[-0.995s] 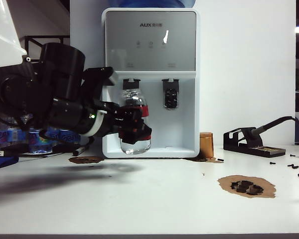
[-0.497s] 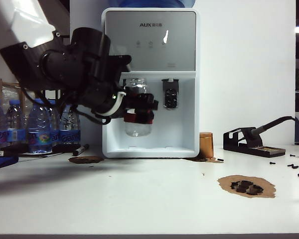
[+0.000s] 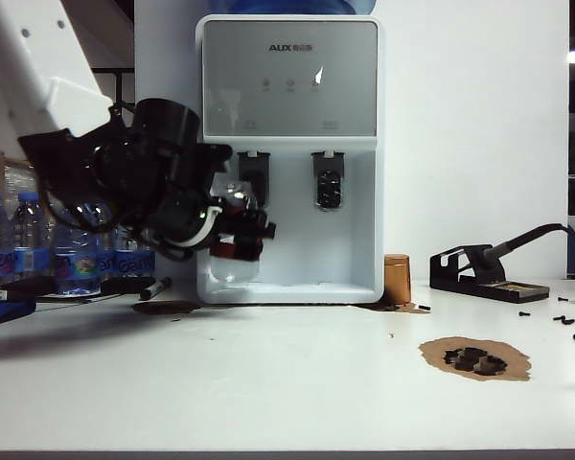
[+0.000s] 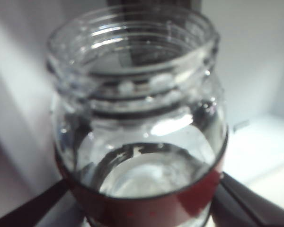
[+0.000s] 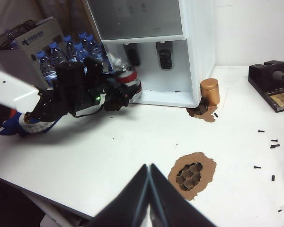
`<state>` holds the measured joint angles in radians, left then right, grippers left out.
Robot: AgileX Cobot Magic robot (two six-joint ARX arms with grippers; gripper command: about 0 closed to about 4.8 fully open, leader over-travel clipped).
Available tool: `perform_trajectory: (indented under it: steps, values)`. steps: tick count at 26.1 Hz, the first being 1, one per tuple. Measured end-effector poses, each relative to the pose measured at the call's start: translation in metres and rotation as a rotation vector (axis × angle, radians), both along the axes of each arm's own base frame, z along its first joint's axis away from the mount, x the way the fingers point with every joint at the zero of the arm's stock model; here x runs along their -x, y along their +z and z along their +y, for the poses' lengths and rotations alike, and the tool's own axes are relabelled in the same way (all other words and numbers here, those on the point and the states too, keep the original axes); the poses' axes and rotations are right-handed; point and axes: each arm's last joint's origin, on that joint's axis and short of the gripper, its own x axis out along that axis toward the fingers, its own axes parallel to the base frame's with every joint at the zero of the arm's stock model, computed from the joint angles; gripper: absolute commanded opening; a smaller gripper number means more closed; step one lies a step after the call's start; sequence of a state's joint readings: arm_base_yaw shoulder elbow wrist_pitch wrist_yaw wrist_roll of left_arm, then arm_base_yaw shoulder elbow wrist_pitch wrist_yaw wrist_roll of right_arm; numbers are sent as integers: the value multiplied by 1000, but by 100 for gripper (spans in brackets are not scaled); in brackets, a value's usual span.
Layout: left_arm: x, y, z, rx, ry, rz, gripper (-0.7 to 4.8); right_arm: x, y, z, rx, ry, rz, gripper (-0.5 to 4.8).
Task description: Pick up the water bottle with two loops of red belts, then reach the front water dispenser and gently press the gray-black baffle horizontally to get a little water.
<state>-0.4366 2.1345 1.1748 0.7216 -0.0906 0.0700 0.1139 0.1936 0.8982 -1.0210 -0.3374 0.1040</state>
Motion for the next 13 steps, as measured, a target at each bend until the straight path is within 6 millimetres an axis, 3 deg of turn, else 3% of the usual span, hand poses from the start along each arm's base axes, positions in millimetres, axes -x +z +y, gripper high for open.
perform_trajectory:
  steps: [13]
  values:
    - [-12,11,-6,9,-4,-17,-5,0,0,0,0,0,0,-2]
